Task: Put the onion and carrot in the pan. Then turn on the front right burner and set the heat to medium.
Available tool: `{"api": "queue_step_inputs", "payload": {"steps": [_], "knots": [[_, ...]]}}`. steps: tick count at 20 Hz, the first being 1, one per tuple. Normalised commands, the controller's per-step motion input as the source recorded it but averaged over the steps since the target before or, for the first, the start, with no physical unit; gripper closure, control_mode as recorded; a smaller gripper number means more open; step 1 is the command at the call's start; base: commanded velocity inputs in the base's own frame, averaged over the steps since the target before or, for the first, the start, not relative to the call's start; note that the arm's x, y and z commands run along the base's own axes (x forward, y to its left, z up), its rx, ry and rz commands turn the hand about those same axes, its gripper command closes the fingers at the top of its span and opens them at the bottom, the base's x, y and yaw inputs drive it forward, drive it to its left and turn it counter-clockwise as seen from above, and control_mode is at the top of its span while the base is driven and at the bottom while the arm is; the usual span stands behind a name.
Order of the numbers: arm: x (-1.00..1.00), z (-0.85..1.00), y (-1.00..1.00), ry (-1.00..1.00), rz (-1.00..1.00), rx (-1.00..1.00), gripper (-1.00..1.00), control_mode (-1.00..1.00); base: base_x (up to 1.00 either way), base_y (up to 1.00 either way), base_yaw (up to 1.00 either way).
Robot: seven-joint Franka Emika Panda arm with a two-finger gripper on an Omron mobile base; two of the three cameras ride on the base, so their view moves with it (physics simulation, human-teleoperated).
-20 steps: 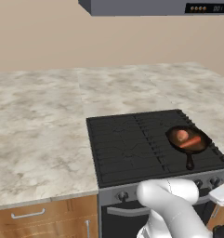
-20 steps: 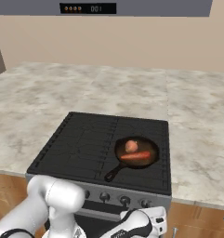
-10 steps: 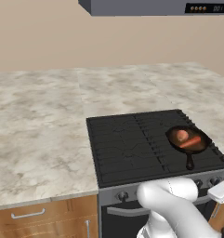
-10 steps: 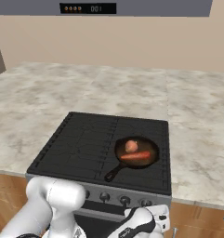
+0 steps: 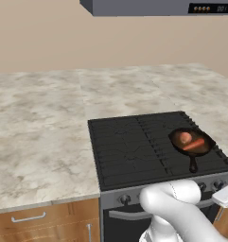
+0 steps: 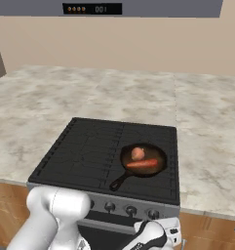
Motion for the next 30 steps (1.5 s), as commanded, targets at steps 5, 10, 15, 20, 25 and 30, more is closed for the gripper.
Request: {"api": "queue_step_inputs", "payload": {"steps": [5, 10, 15, 20, 25, 30], "knots": [[0.17, -0.07, 0.0, 0.0, 0.0, 0.0, 1.0, -1.0, 0.0, 0.0, 0.0], [0.03, 0.0, 0.0, 0.0, 0.0, 0.0, 1.0, -1.0, 0.0, 0.0, 0.0], [0.02, 0.0, 0.0, -0.03, 0.0, -0.01, 1.0, -1.0, 0.0, 0.0, 0.0], [0.08, 0.0, 0.0, -0.11, 0.08, -0.09, 1.0, -1.0, 0.0, 0.0, 0.0], [0.07, 0.0, 0.0, -0.2, 0.22, -0.16, 1.0, -1.0, 0.0, 0.0, 0.0], [0.06, 0.0, -0.03, -0.16, 0.33, -0.19, 1.0, -1.0, 0.0, 0.0, 0.0]]}}
